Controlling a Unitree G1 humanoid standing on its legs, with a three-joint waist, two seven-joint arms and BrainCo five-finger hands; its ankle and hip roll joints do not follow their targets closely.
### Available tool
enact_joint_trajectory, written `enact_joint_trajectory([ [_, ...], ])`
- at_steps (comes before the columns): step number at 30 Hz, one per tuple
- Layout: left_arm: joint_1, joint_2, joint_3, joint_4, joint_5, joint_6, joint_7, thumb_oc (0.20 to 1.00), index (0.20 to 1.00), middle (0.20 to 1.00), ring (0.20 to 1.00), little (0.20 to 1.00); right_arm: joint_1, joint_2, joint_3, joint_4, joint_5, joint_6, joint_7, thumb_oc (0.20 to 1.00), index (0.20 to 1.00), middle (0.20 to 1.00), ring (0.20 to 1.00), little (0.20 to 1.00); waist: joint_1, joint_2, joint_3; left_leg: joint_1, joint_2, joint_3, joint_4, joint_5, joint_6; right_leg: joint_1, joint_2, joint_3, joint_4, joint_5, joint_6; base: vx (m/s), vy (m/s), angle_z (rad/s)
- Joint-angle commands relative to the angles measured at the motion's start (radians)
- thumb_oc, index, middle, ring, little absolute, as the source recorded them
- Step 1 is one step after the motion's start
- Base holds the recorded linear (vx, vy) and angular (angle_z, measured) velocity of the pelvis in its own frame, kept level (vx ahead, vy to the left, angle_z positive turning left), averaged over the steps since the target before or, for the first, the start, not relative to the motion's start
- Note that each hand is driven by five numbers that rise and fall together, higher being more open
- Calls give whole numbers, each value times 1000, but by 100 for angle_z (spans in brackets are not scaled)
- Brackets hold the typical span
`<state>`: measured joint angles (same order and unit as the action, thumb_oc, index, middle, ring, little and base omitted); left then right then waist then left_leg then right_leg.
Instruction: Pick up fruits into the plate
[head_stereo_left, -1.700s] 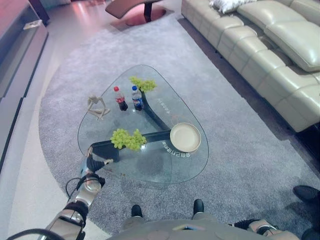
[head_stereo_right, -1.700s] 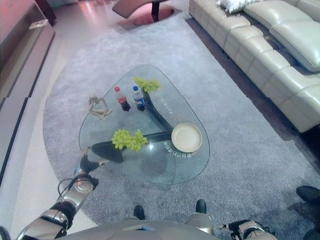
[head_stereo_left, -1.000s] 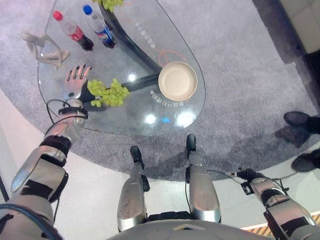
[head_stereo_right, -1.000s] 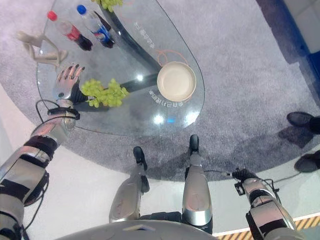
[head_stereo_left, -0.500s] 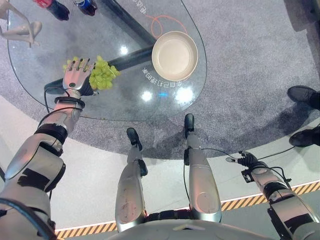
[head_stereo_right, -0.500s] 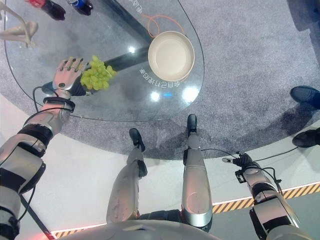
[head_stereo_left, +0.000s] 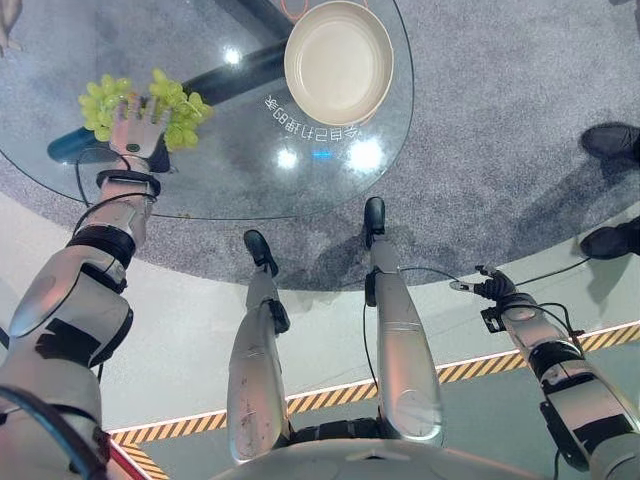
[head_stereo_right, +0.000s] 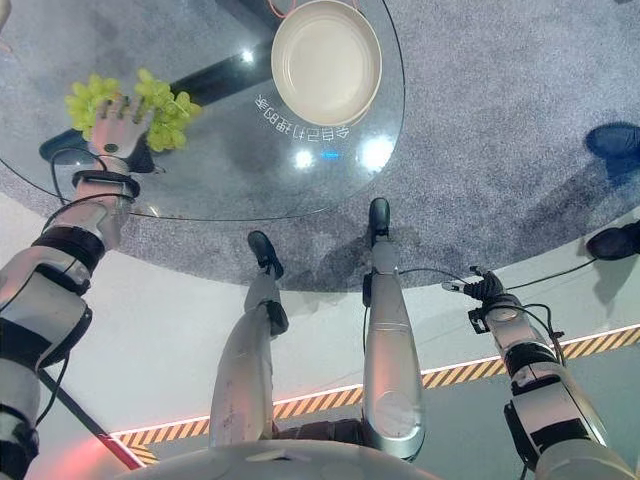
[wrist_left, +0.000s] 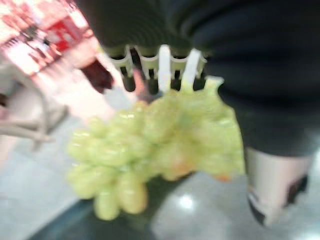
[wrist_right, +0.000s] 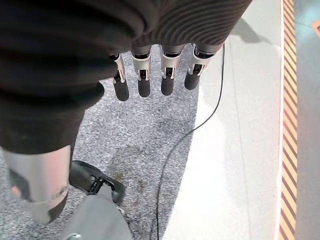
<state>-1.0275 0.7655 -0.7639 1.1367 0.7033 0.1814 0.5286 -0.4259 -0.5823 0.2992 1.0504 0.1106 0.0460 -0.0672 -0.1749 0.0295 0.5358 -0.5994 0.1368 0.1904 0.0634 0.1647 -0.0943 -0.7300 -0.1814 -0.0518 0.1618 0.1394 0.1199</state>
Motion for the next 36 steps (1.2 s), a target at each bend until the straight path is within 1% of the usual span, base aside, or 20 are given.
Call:
enact_joint_trajectory([
  [1,-11,74,123,85,-68,95,112,1000,1000,1000,1000,1000,62,-33,32,-5,41,-5,-24,1000,1000,1000,1000,1000,-19,-42,-16,-109,-94,25,179,-143,16,-24,99,-19,73,-98,-34,0,0,0],
  [3,-19,76,149,90,-105,101,146,1000,1000,1000,1000,1000,67,-29,35,-2,46,-9,-26,1000,1000,1000,1000,1000,-17,-44,-16,-118,-94,21,181,-143,16,-32,102,-17,78,-101,-36,0,0,0],
  [4,-23,77,162,92,-133,94,170,1000,1000,1000,1000,1000,68,-29,35,2,47,-10,-24,1000,1000,1000,1000,1000,-17,-45,-16,-121,-94,17,183,-144,17,-36,104,-15,80,-103,-37,0,0,0],
  [6,-41,81,213,85,-218,68,250,1000,1000,1000,1000,1000,80,-20,37,7,50,-9,-26,1000,1000,1000,1000,1000,-12,-51,-16,-125,-94,9,184,-146,18,-40,108,-14,86,-110,-40,9,-18,1],
  [8,-62,93,246,74,-270,49,279,1000,1000,1000,1000,1000,94,-13,43,9,53,-11,-26,1000,1000,1000,1000,1000,-9,-55,-16,-127,-94,5,184,-146,18,-41,110,-15,88,-113,-42,9,-17,1],
  [10,-76,101,259,70,-270,55,274,1000,1000,1000,1000,1000,102,-10,43,11,55,-15,-25,1000,1000,1000,1000,1000,-8,-57,-16,-128,-94,3,185,-147,18,-42,110,-16,90,-116,-43,0,0,0],
  [13,-101,114,254,83,-243,66,233,1000,1000,1000,1000,1000,117,-4,43,7,58,-34,-35,1000,1000,1000,1000,1000,-7,-60,-16,-134,-92,-2,191,-149,17,-47,107,-19,95,-116,-42,0,0,0],
  [16,-114,112,236,103,-198,61,222,1000,1000,1000,1000,1000,109,-4,49,-10,63,-34,-41,1000,1000,1000,1000,1000,-11,-62,-16,-144,-89,-2,193,-149,17,-59,107,-18,98,-114,-42,16,-1,8],
  [22,-139,105,200,112,-156,41,208,1000,1000,1000,1000,1000,90,-7,55,-20,70,-24,-44,1000,1000,1000,1000,1000,-16,-63,-16,-154,-89,0,195,-152,17,-72,108,-15,100,-113,-41,3,0,1],
  [23,-145,102,188,113,-110,26,191,1000,1000,1000,1000,1000,88,-8,54,-23,70,-19,-43,1000,1000,1000,1000,1000,-18,-63,-16,-158,-90,0,199,-153,18,-77,108,-13,103,-112,-42,0,0,0],
  [25,-148,101,180,113,-74,22,178,1000,1000,1000,1000,1000,88,-9,52,-23,70,-18,-43,1000,1000,1000,1000,1000,-19,-63,-16,-161,-90,0,201,-154,19,-80,108,-13,104,-111,-42,0,0,0],
  [26,-156,100,131,116,11,-19,107,1000,1000,1000,1000,1000,89,-16,47,-29,68,-14,-42,1000,1000,1000,1000,1000,-25,-61,-16,-169,-89,3,207,-156,20,-89,107,-9,107,-107,-40,0,0,0],
  [27,-156,100,123,115,23,-21,97,1000,1000,1000,1000,1000,89,-17,46,-32,67,-14,-43,1000,1000,1000,1000,1000,-26,-60,-16,-170,-89,3,208,-156,20,-90,107,-8,107,-107,-40,24,36,0],
  [28,-159,95,83,115,50,-34,38,1000,1000,1000,1000,1000,90,-23,43,-41,64,-9,-45,1000,1000,1000,1000,1000,-32,-57,-16,-174,-90,5,212,-157,21,-95,106,-6,110,-105,-39,0,0,0],
  [31,-151,93,12,118,79,-38,-71,1000,1000,1000,1000,1000,87,-46,34,-56,62,-5,-42,1000,1000,1000,1000,1000,-41,-48,-16,-183,-92,9,220,-158,23,-107,105,1,114,-100,-36,16,50,-2],
  [32,-151,94,4,119,79,-40,-82,1000,1000,1000,1000,1000,87,-49,32,-56,61,-7,-41,1000,1000,1000,1000,1000,-42,-46,-16,-183,-92,10,219,-158,23,-108,105,1,114,-100,-36,26,73,-3],
  [33,-144,96,-17,117,110,-39,-105,1000,1000,1000,1000,1000,88,-61,28,-63,61,-9,-43,1000,1000,1000,1000,1000,-47,-41,-16,-186,-93,14,223,-159,24,-113,106,5,118,-99,-36,19,57,-4],
  [34,-140,97,-32,118,114,-43,-102,1000,1000,1000,1000,1000,86,-64,26,-65,59,-10,-44,1000,1000,1000,1000,1000,-48,-37,-16,-187,-93,16,224,-159,24,-114,105,6,118,-99,-35,93,81,-6],
  [35,-132,99,-46,115,133,-47,-109,1000,1000,1000,1000,1000,94,-69,25,-69,57,-8,-41,1000,1000,1000,1000,1000,-48,-32,-16,-165,-92,8,233,-195,17,-93,107,8,128,-132,-28,84,58,-7],
  [36,-130,100,-52,116,151,-45,-111,1000,1000,1000,1000,1000,92,-74,24,-71,57,-7,-40,1000,1000,1000,1000,1000,-50,-31,-16,-166,-92,9,235,-195,16,-94,106,9,128,-131,-28,19,43,-7],
])
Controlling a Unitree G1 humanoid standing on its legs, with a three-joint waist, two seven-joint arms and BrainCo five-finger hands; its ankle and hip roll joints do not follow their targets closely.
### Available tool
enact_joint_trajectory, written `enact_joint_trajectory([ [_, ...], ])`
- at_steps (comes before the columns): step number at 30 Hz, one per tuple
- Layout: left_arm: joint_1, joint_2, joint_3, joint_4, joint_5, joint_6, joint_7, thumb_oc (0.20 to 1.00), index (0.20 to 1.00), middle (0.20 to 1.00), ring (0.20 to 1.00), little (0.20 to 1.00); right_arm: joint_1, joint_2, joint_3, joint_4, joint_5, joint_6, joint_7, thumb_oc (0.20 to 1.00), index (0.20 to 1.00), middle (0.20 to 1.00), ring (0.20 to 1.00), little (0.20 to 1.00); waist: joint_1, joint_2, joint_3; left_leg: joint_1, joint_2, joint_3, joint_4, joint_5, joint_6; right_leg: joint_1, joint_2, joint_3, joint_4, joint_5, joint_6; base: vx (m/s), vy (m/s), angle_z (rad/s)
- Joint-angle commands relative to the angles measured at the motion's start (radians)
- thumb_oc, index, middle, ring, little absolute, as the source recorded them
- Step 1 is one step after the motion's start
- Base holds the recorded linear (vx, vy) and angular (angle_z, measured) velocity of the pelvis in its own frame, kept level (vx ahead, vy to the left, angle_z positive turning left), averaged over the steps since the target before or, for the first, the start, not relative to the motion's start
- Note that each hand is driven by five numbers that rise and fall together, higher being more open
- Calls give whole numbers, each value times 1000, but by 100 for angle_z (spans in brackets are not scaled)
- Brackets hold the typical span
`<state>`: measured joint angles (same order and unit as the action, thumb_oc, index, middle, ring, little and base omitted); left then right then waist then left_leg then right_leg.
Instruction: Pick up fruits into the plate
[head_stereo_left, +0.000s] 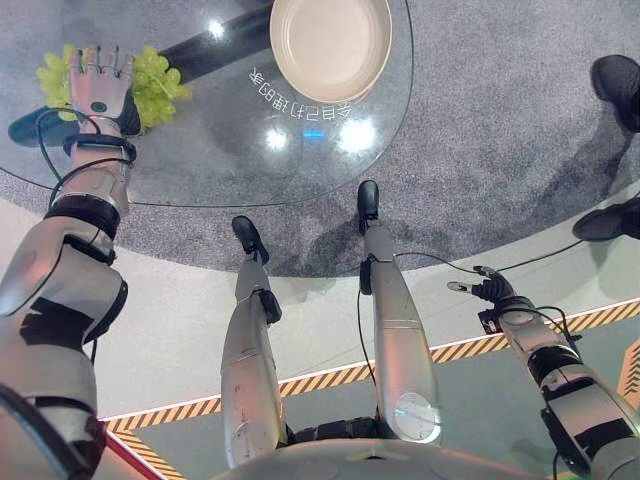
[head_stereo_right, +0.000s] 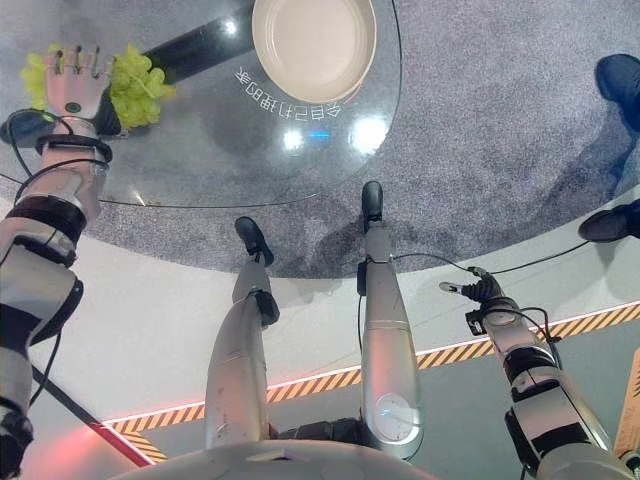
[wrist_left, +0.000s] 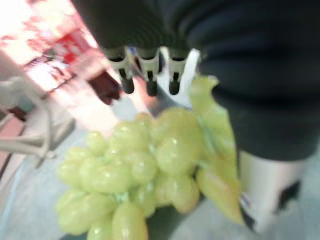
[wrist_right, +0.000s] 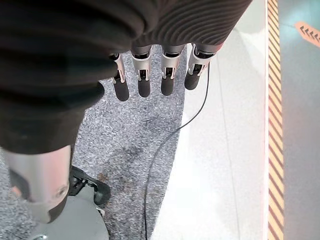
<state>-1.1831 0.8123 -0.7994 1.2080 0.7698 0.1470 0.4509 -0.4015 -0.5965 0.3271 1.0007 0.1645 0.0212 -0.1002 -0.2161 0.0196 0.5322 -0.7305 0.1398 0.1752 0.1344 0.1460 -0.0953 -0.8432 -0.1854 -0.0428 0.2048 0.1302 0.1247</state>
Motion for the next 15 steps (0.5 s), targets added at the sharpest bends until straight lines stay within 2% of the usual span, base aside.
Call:
enact_joint_trajectory([
  [1,21,58,-23,44,99,-8,-33,1000,1000,1000,1000,1000,59,-64,-6,-24,4,18,-9,1000,1000,1000,1000,1000,-12,-21,-12,-60,-95,38,157,-142,24,-6,107,0,75,-89,-39,21,44,-7],
  [2,36,58,-32,40,125,3,-31,1000,1000,1000,1000,1000,68,-67,-6,-24,1,19,-7,1000,1000,1000,1000,1000,-12,-16,-12,-37,-94,28,166,-177,15,17,109,3,84,-122,-32,16,33,-4],
  [3,36,58,-32,40,125,3,-31,1000,1000,1000,1000,1000,68,-67,-6,-24,1,19,-7,1000,1000,1000,1000,1000,-12,-16,-12,-37,-94,28,166,-177,15,17,109,3,84,-122,-32,17,28,-7],
  [4,31,62,-32,36,157,14,-37,1000,1000,1000,1000,1000,60,-71,-10,-25,0,19,-5,1000,1000,1000,1000,1000,-15,-17,-12,-62,-95,41,160,-143,23,-7,106,3,76,-90,-39,15,19,-4],
  [5,42,61,-40,34,177,12,-40,1000,1000,1000,1000,1000,71,-71,-8,-23,1,17,-5,1000,1000,1000,1000,1000,-14,-13,-12,-40,-93,30,171,-179,16,15,109,6,88,-125,-33,21,22,-4],
  [8,49,57,-51,37,200,10,-65,1000,1000,1000,1000,1000,73,-73,-12,-25,3,12,-6,1000,1000,1000,1000,1000,-16,-13,-12,-46,-92,27,177,-180,16,10,111,10,92,-126,-34,28,9,0],
  [11,55,51,-51,45,153,29,-114,1000,1000,1000,1000,1000,67,-76,-11,-28,12,9,-11,1000,1000,1000,1000,1000,-17,-15,-12,-49,-92,25,178,-181,15,8,114,13,93,-127,-36,0,0,0],
  [15,73,27,-32,65,12,83,-169,1000,1000,1000,1000,1000,55,-84,-11,-42,25,1,-19,1000,1000,1000,1000,1000,-20,-21,-12,-47,-92,22,167,-174,13,11,122,18,85,-125,-39,-16,-10,-1],
])
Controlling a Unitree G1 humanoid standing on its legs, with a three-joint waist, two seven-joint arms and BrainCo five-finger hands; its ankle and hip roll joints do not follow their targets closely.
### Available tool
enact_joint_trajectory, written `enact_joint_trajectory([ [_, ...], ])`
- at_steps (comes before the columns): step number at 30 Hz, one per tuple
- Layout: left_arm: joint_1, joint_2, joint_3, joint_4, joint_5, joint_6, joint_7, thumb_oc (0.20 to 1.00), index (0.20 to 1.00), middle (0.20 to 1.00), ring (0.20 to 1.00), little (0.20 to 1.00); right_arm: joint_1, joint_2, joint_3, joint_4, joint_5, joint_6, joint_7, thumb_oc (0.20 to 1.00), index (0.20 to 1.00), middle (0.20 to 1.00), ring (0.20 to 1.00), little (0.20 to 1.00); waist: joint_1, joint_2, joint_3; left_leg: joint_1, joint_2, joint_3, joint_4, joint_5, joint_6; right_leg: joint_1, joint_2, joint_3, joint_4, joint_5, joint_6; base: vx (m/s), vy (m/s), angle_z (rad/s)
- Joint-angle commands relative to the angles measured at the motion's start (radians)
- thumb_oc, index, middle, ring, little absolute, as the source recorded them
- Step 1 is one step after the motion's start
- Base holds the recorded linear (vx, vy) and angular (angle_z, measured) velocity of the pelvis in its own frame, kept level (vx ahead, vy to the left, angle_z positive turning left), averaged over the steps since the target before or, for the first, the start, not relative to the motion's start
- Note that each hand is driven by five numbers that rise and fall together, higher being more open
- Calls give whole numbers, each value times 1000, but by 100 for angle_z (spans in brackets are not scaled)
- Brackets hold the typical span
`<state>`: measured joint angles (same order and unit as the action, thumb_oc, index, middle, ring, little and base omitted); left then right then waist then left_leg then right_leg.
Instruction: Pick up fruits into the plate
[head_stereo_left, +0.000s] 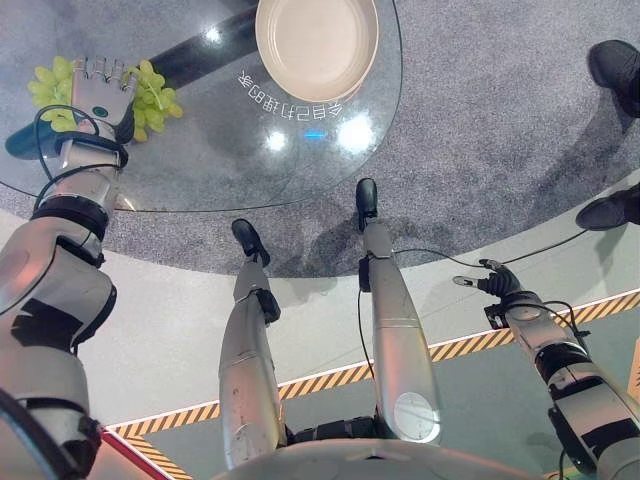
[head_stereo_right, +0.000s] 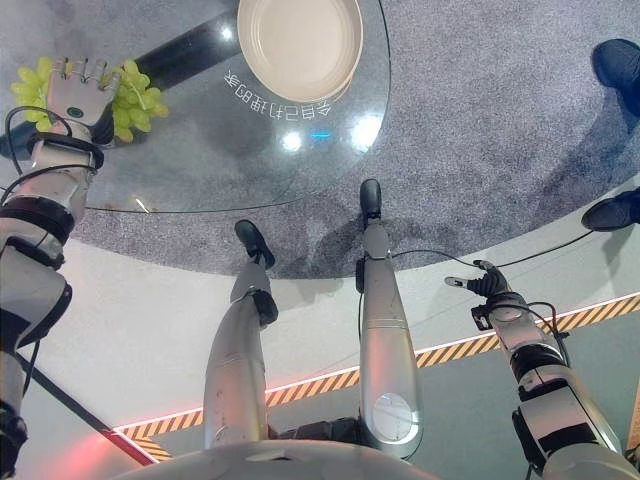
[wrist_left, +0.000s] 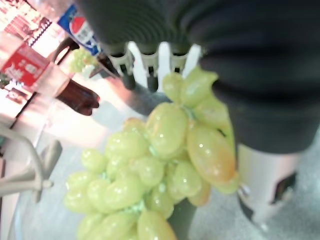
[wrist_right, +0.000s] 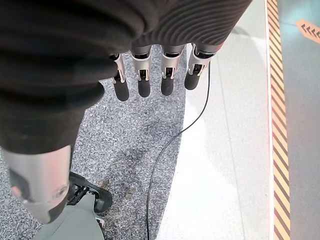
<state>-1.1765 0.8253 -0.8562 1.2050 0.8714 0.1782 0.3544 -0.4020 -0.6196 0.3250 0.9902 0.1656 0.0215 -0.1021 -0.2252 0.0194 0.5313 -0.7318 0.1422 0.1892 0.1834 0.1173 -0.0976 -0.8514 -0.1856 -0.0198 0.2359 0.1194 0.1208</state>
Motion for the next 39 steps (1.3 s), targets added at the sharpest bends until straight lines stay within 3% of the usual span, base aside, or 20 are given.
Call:
enact_joint_trajectory([
  [1,62,12,34,73,-110,62,-73,1000,1000,1000,1000,1000,47,-62,-13,-40,28,0,-21,1000,1000,1000,1000,1000,-13,-25,-11,-70,-95,19,111,-110,23,-4,122,-5,44,-81,-41,0,0,0],
  [2,71,8,33,74,-123,65,-73,1000,1000,1000,1000,1000,55,-60,-10,-40,29,0,-21,1000,1000,1000,1000,1000,-11,-23,-11,-47,-94,7,119,-145,16,20,124,-5,53,-114,-35,1,-31,-4],
  [5,63,-10,80,112,-204,95,-60,1000,1000,1000,1000,1000,27,-63,-8,-73,45,-8,-36,1000,1000,1000,1000,1000,-16,-42,-11,-77,-88,21,110,-108,20,-8,126,-6,40,-80,-43,-51,-54,-6],
  [7,53,-20,101,132,-247,95,-57,900,900,900,900,900,14,-62,-2,-96,54,-7,-45,1000,1000,1000,1000,1000,-16,-57,-11,-80,-82,22,111,-108,18,-8,127,-10,37,-77,-43,-14,-51,-6],
  [8,47,-24,114,143,-280,89,-63,555,555,555,555,555,9,-60,2,-111,59,-5,-52,1000,1000,1000,1000,1000,-17,-66,-11,-83,-79,23,111,-108,17,-9,130,-12,36,-76,-43,-12,-48,-3],
  [9,46,-27,119,147,-301,84,-61,407,407,407,407,407,6,-59,5,-115,59,-6,-56,1000,1000,1000,1000,1000,-18,-69,-11,-85,-77,23,111,-109,17,-10,131,-12,35,-75,-42,-9,-52,-2],
  [10,45,-31,133,149,-374,71,-42,200,200,200,200,200,3,-56,9,-123,62,-6,-65,1000,1000,1000,1000,1000,-17,-76,-11,-88,-74,24,110,-108,16,-11,133,-13,34,-74,-43,-4,-47,-6],
  [13,44,-48,190,151,-508,63,-49,200,200,200,200,200,11,-47,8,-154,65,16,-72,1000,1000,1000,1000,1000,-19,-96,-11,-90,-70,22,107,-111,17,-10,138,-17,28,-70,-40,-1,-65,-4],
  [18,46,-56,249,162,-608,17,-40,200,200,200,200,200,30,-33,7,-179,65,26,-84,1000,1000,1000,1000,1000,-21,-112,-11,-88,-68,18,106,-117,18,-5,141,-19,24,-71,-39,-1,-22,0],
  [25,53,-62,273,145,-713,-25,4,200,200,200,200,200,58,-23,10,-203,63,6,-98,1000,1000,1000,1000,1000,-23,-113,-11,-67,-70,17,103,-120,19,13,142,-16,19,-72,-38,0,0,0],
  [30,78,-75,322,113,-903,-95,48,200,200,200,200,200,73,-6,17,-220,67,-5,-118,1000,1000,1000,1000,1000,-16,-109,-11,-42,-73,18,98,-122,19,37,140,-19,16,-77,-37,0,-5,1],
  [39,211,-165,519,-77,-1330,-300,66,200,200,200,200,200,112,48,29,-332,57,-29,-141,1000,1000,1000,1000,1000,12,-103,-11,23,-87,9,89,-129,18,106,127,-45,16,-92,-38,0,-20,3],
])
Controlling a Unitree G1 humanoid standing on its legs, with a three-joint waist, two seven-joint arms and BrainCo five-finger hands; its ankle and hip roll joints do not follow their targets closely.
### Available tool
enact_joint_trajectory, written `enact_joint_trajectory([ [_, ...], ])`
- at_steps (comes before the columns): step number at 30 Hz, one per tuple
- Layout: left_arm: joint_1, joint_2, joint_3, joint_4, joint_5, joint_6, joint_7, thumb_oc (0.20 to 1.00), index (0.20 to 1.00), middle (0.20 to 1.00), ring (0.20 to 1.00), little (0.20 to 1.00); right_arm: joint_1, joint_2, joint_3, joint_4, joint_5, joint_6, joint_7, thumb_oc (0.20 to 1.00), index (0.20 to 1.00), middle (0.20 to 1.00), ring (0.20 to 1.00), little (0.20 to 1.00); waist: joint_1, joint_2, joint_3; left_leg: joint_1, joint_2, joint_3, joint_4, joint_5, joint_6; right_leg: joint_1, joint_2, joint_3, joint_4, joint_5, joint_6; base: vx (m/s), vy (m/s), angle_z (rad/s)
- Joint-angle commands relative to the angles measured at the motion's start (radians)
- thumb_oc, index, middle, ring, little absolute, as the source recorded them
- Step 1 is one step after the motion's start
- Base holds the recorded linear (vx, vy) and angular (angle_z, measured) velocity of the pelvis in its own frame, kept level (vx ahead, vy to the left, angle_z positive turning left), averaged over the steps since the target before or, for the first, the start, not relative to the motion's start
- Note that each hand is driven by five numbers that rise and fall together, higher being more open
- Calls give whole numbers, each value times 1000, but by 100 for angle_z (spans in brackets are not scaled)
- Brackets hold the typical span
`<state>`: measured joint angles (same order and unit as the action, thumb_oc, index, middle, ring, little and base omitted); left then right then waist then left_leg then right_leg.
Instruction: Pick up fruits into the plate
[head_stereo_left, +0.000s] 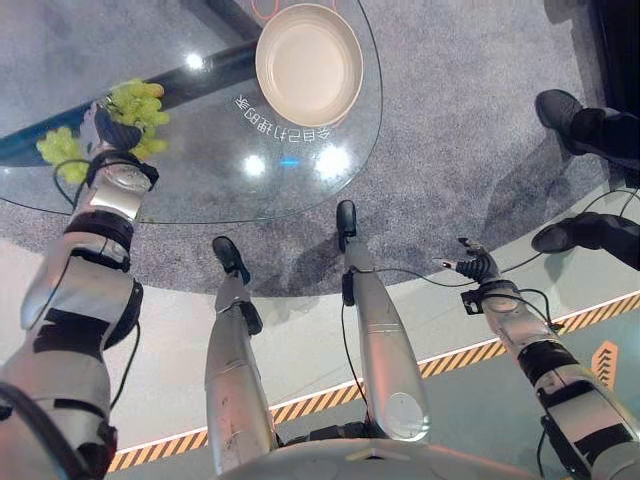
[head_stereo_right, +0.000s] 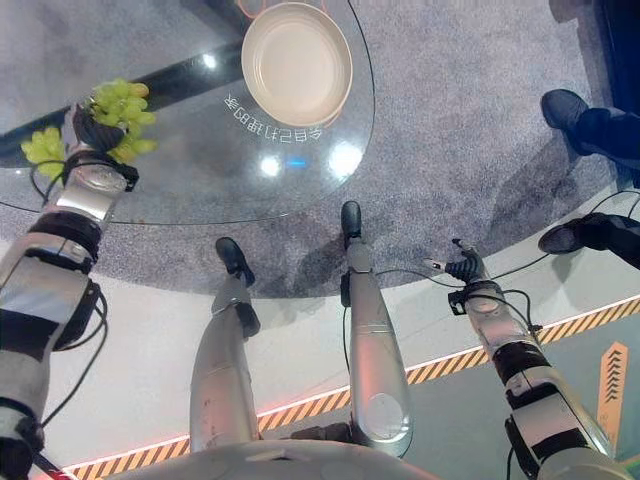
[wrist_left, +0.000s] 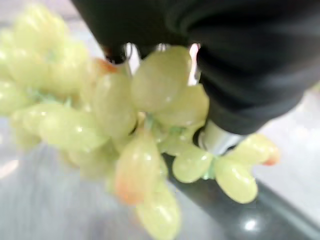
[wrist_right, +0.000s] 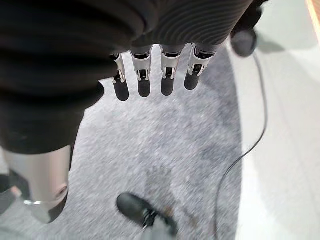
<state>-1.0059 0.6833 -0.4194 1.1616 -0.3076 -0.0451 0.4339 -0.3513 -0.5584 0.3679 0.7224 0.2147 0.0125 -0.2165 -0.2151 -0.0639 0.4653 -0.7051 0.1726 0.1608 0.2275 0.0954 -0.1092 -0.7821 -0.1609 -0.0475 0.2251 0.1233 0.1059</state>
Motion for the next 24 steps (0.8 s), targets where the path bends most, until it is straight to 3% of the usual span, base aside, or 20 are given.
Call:
enact_joint_trajectory([
  [1,72,-40,116,-83,-215,-106,-25,200,200,200,200,200,75,-4,-13,-99,1,-23,-34,1000,1000,1000,1000,1000,7,-19,55,10,-121,37,45,-110,29,52,98,-23,28,-100,-23,-1,-25,4],
  [4,94,-50,138,-122,-275,-143,-50,200,200,200,200,200,87,3,-10,-119,2,-43,-42,1000,1000,1000,1000,1000,12,-18,55,21,-122,36,45,-112,29,64,95,-29,29,-103,-23,-2,-14,5],
  [6,175,-84,192,-265,-407,-212,-94,200,200,200,200,200,126,22,-23,-206,-18,-48,-57,1000,1000,1000,1000,1000,24,-12,55,52,-127,36,43,-121,31,94,84,-42,31,-113,-21,1,2,10],
  [10,258,-121,234,-395,-551,-275,-163,200,200,200,200,200,167,35,-44,-250,-48,-70,-50,1000,1000,1000,1000,1000,38,2,55,99,-129,38,33,-126,34,137,70,-56,33,-126,-20,8,21,8],
  [18,290,-142,271,-483,-661,-299,-235,200,200,200,200,200,184,38,-60,-270,-70,-76,-35,1000,1000,1000,1000,1000,48,13,55,163,-126,44,26,-133,40,198,58,-68,42,-147,-23,14,15,4],
  [24,304,-169,293,-568,-821,-322,-342,200,200,200,200,200,211,47,-73,-306,-71,-138,-14,1000,1000,1000,1000,1000,49,22,55,215,-130,44,15,-141,49,242,59,-67,48,-162,-27,5,17,0],
])
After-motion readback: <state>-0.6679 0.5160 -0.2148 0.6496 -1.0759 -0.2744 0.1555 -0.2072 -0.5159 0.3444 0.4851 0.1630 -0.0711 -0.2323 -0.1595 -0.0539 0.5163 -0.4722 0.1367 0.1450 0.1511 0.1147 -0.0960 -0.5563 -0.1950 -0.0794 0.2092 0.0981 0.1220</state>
